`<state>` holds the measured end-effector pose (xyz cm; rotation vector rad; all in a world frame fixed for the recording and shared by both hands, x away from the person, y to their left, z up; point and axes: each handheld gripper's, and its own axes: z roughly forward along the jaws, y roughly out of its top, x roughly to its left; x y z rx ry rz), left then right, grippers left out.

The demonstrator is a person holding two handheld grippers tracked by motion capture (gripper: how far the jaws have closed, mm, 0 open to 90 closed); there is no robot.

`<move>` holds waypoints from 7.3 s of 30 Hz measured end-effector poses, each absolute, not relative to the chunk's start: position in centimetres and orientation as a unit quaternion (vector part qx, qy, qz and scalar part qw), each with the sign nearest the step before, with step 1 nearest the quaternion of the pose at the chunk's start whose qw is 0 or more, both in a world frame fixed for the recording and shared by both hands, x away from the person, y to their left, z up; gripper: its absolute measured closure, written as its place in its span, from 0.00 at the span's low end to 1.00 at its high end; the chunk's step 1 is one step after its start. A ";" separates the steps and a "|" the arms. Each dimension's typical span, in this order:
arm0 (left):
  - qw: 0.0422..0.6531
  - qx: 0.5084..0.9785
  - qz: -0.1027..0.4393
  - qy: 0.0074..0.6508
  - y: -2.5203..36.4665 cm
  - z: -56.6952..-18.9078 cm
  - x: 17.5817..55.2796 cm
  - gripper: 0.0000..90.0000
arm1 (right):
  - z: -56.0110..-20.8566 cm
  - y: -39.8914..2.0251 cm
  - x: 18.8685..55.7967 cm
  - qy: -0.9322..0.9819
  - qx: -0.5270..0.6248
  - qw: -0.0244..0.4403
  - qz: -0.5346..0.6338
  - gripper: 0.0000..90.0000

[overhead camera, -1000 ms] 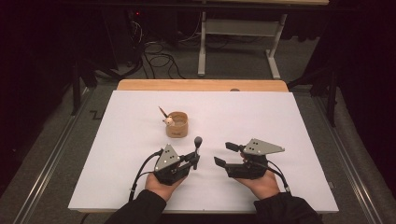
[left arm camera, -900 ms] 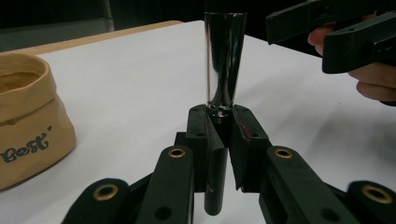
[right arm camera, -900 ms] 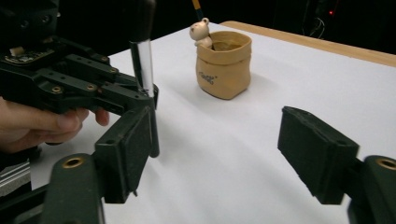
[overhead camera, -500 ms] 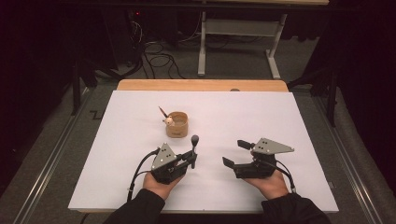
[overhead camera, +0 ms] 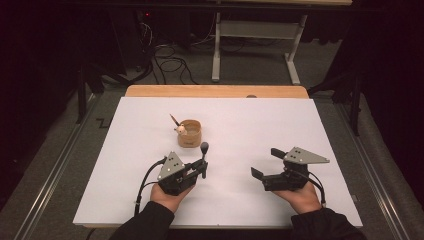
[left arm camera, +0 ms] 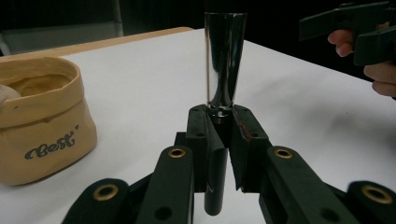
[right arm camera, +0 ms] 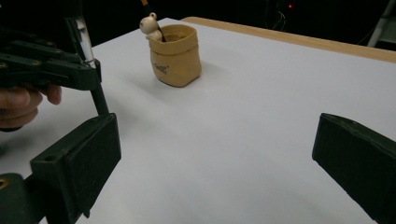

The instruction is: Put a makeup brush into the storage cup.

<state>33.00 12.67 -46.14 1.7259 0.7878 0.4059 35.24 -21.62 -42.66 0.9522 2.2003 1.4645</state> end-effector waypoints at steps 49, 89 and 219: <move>0.572 0.695 0.194 0.391 15.6 -44.3 35.8 0.88 | -45.1 -22.8 35.8 0.772 0.333 0.168 0.515 0.00; 0.572 0.667 0.225 0.421 15.4 -41.0 41.0 0.88 | -45.2 -21.7 36.3 0.782 0.326 0.160 0.507 0.00; 0.528 0.716 0.218 0.401 17.3 -43.8 35.2 0.00 | -45.3 -21.9 35.3 0.787 0.320 0.165 0.502 0.00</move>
